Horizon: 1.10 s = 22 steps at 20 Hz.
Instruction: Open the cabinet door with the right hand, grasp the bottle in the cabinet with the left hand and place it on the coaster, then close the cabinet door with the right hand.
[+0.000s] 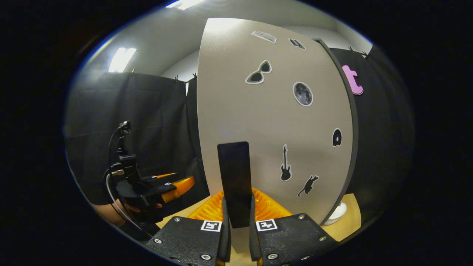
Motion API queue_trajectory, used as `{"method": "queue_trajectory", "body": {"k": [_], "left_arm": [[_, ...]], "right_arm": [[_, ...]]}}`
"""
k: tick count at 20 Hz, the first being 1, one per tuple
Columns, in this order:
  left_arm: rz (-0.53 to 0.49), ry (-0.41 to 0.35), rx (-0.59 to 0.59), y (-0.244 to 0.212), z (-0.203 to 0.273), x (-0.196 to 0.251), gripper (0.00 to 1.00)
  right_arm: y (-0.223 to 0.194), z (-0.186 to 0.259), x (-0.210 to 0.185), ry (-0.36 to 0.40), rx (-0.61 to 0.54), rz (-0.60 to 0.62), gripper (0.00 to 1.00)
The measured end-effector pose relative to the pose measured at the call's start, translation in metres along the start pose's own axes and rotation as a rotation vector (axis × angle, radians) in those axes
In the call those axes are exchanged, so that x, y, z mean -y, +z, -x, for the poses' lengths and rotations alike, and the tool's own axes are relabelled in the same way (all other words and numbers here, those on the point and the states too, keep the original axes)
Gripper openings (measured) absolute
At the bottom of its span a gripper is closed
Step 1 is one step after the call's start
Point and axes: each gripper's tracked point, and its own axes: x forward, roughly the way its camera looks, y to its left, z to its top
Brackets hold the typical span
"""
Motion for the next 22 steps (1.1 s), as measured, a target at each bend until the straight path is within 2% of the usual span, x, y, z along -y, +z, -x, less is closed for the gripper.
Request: {"method": "queue_trajectory", "body": {"k": [7,8,9,10,15,17,18,19,20,22], "left_arm": [[-0.008,-0.167,0.003,0.004,-0.036,0.093,0.95],[-0.013,-0.180,0.000,0.003,-0.039,0.103,0.94],[-0.017,-0.197,0.000,0.004,-0.045,0.112,0.94],[-0.014,-0.214,0.001,0.006,-0.052,0.124,0.94],[0.017,-0.294,0.022,0.020,-0.078,0.175,0.96],[0.000,-0.314,0.027,0.021,-0.093,0.192,0.94],[0.002,-0.321,0.022,0.019,-0.101,0.200,0.95],[0.016,-0.328,0.011,0.019,-0.109,0.207,0.96],[0.035,-0.346,0.006,0.020,-0.115,0.217,0.94],[0.054,-0.360,-0.002,0.022,-0.130,0.227,0.95]], "right_arm": [[0.002,0.015,0.010,-0.034,0.045,-0.009,0.19],[0.001,0.017,0.012,-0.046,0.049,-0.011,0.20],[0.002,0.019,0.014,-0.060,0.050,-0.007,0.24],[0.003,0.020,0.017,-0.078,0.053,-0.005,0.19],[0.006,0.026,0.031,-0.182,0.080,-0.023,0.19],[0.006,0.025,0.033,-0.216,0.079,-0.021,0.19],[0.004,0.025,0.032,-0.231,0.077,-0.015,0.24],[0.004,0.026,0.033,-0.244,0.075,-0.008,0.19],[0.004,0.025,0.034,-0.253,0.076,0.000,0.19],[0.005,0.027,0.036,-0.260,0.080,0.004,0.19]]}}
